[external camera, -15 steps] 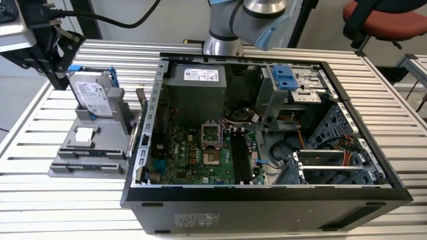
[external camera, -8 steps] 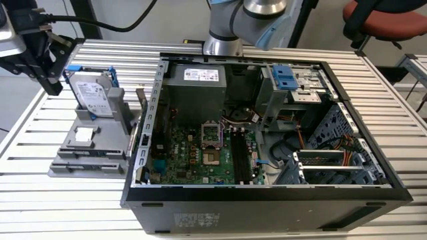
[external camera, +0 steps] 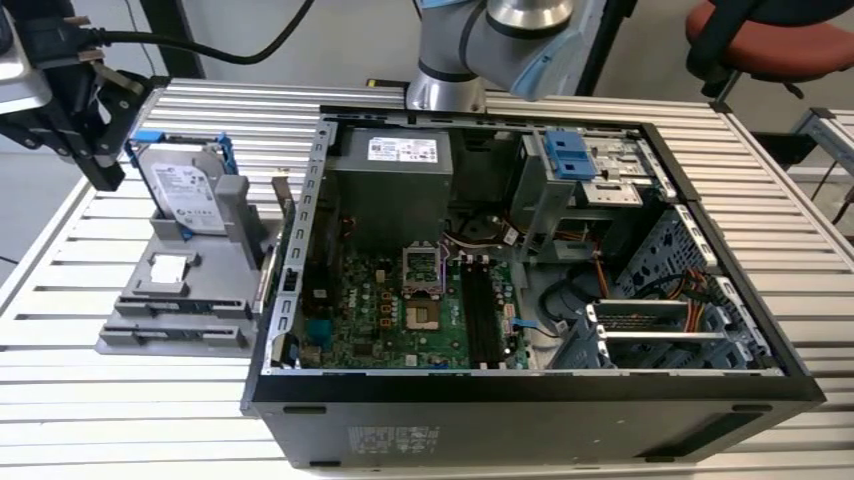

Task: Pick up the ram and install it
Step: 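Reach for the ram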

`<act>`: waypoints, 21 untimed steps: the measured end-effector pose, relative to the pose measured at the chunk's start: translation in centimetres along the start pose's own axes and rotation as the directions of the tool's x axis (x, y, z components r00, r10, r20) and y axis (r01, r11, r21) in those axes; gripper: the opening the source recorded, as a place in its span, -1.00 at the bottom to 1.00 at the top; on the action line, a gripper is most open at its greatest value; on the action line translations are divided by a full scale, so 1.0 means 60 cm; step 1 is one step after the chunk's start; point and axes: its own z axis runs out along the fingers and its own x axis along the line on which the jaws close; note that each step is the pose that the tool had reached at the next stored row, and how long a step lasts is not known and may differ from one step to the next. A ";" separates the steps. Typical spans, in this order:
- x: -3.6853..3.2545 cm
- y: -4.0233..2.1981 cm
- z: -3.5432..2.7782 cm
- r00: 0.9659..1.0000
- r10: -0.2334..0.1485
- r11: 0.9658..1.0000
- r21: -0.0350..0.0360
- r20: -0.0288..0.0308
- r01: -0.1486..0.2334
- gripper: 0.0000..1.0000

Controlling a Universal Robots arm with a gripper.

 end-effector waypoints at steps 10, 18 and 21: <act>0.000 0.000 0.000 1.000 0.000 1.000 0.000 -0.001 0.000 -1.00; 0.000 0.000 0.000 1.000 0.000 1.000 0.000 -0.002 0.000 -1.00; 0.000 0.000 0.000 1.000 -0.031 1.000 0.000 -0.003 0.031 -1.00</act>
